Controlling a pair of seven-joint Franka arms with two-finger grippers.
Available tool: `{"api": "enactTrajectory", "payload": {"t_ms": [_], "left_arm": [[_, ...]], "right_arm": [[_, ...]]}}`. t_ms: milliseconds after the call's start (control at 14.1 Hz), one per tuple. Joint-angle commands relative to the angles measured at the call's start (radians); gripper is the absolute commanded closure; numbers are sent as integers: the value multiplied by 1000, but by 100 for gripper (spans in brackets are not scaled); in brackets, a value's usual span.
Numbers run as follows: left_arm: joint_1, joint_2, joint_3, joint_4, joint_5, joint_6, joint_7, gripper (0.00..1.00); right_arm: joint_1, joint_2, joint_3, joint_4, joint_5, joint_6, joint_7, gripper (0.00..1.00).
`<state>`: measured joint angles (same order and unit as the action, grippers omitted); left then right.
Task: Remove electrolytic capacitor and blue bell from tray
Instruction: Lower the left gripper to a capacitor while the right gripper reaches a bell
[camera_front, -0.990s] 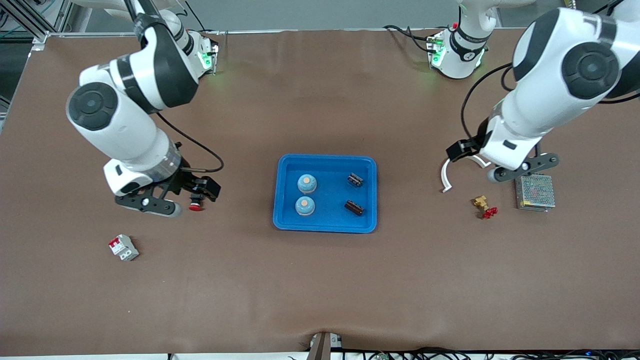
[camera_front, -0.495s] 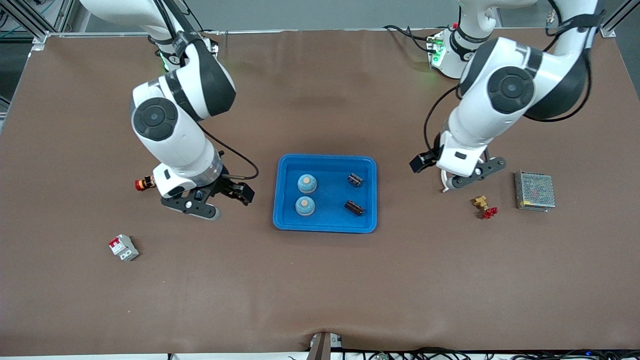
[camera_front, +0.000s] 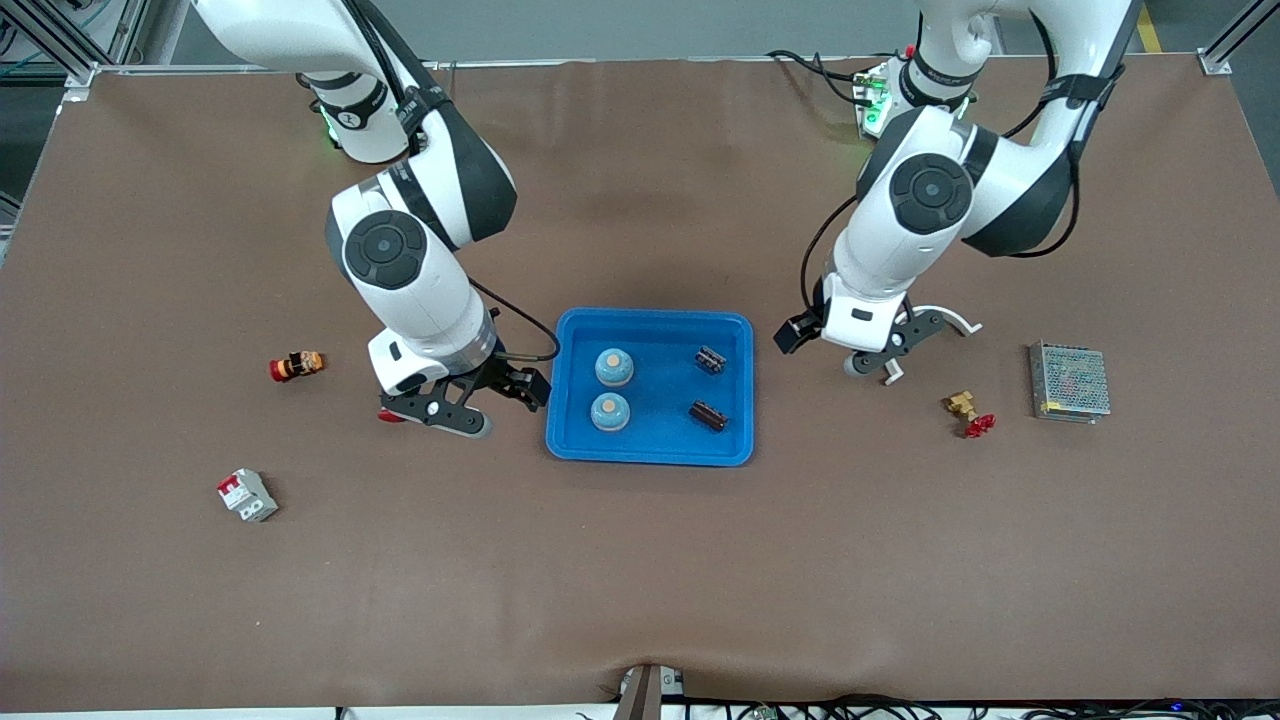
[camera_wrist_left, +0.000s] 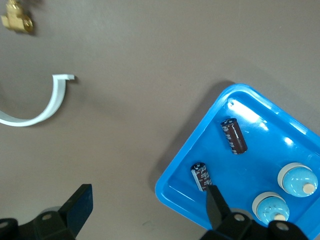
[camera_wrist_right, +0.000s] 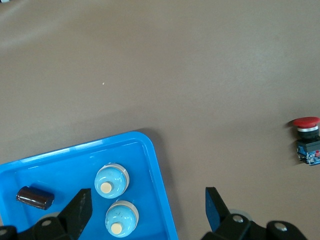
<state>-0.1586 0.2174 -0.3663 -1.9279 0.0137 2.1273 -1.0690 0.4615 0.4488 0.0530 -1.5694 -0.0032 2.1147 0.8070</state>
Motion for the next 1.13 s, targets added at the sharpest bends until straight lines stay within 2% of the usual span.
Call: {"api": "enactTrajectory", "payload": {"t_ms": [0, 707, 1061], "left_arm": [[-7, -10, -2, -48, 19, 61, -49, 0], [-36, 8, -2, -149, 19, 209, -158, 9], [-78, 72, -2, -161, 20, 295, -274, 14]], "right_arm": [[25, 21, -7, -3, -14, 25, 24, 0], [97, 117, -9, 0, -20, 132, 89, 0], [117, 168, -10, 2, -20, 188, 89, 0]]}}
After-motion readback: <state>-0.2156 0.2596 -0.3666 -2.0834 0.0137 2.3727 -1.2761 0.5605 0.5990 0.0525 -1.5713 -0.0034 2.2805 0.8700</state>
